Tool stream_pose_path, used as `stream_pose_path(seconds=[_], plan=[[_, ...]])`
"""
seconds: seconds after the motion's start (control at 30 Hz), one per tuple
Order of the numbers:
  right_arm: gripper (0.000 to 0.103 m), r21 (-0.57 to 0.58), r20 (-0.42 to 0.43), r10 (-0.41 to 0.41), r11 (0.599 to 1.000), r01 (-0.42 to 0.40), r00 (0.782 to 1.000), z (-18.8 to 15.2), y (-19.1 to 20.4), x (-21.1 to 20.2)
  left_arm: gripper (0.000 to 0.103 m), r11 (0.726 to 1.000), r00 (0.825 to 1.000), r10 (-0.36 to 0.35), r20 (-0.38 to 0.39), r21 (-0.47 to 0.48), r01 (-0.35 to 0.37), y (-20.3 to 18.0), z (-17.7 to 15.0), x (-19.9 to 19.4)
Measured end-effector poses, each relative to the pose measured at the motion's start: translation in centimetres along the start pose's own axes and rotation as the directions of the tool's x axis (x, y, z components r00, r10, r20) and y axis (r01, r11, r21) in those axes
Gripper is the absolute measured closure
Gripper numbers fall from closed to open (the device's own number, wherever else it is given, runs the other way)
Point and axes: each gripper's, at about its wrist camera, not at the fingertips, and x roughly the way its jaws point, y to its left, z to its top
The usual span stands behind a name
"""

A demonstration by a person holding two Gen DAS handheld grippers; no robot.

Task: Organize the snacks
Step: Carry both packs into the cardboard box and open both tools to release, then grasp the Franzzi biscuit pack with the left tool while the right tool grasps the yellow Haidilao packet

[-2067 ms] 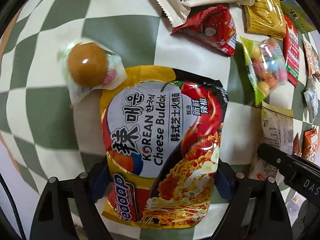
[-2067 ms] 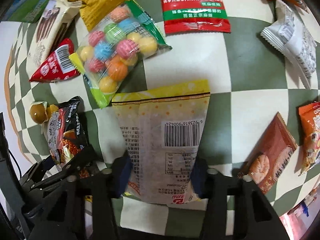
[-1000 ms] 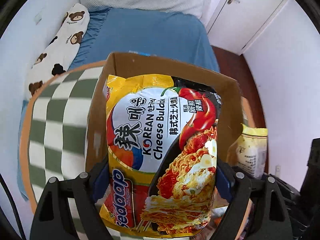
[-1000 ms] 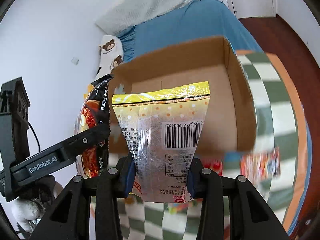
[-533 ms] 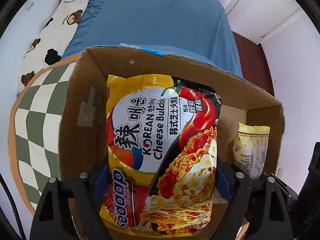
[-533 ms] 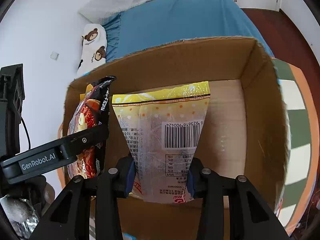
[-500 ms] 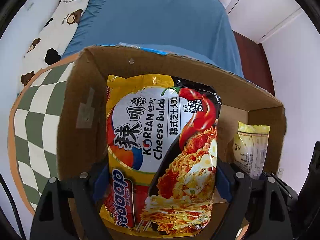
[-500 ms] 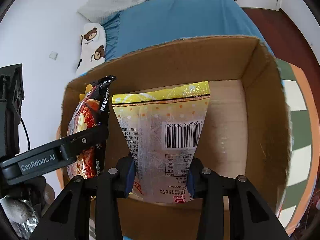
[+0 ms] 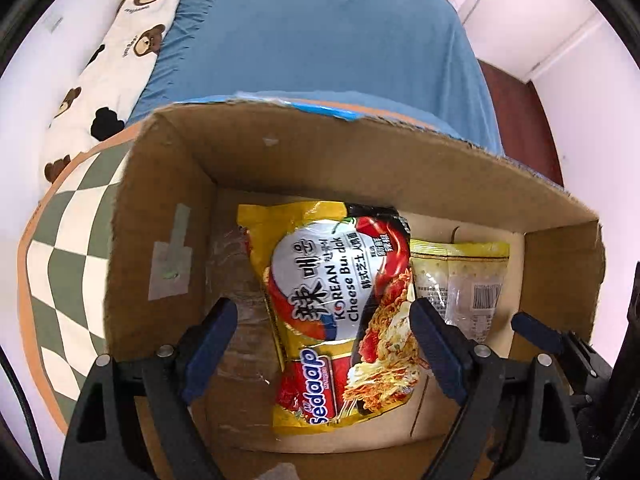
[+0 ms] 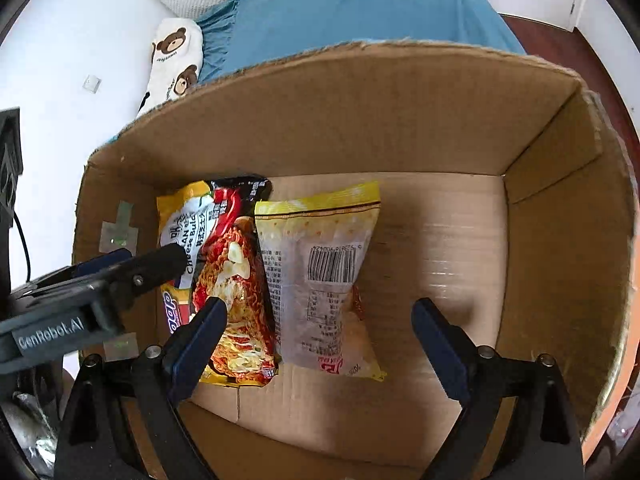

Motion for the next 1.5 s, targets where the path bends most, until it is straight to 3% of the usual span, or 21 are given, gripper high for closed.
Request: stream_pose_path(seconds=[0.23,0.57,0.77,1.23,1.43,1.5], plan=[[0.007,-0.017,0.08,-0.053,0.998,0.054,0.995,-2.9,0.4,-4.2,0.015,0.999,0.996,-0.048,0.07,-0.009,0.049,0.9,-2.6,-2.8],[0.007,-0.067,0.224,-0.101,0.991,0.118,0.969,-7.6,2.6,-10.2,0.015,0.997,0.973,-0.026,0.23,0.072,0.01,0.3,-7.7,-9.2],[0.007,-0.079,0.283,-0.086,0.99,0.113,0.955,-10.4,3.9,-13.1,0.015,0.995,0.947,-0.009,0.321,0.098,-0.024,0.1,-10.5,-12.8],[0.008,-0.095,0.407,-0.054,0.99,0.101,0.912,-17.6,5.5,-20.1,0.015,0.995,0.898,-0.026,0.438,0.1,-0.02,-0.1,-17.1,-18.8],[0.007,-0.056,0.376,0.013,0.998,0.008,0.926,-20.3,4.5,-20.8,0.015,0.994,0.9,-0.022,0.434,0.102,-0.025,0.2,-19.2,-18.9],[0.007,-0.031,0.362,0.029,0.999,-0.019,0.932,-21.0,3.9,-20.2,0.006,0.994,0.908,-0.011,0.418,0.103,-0.036,0.5,-19.7,-18.1]])
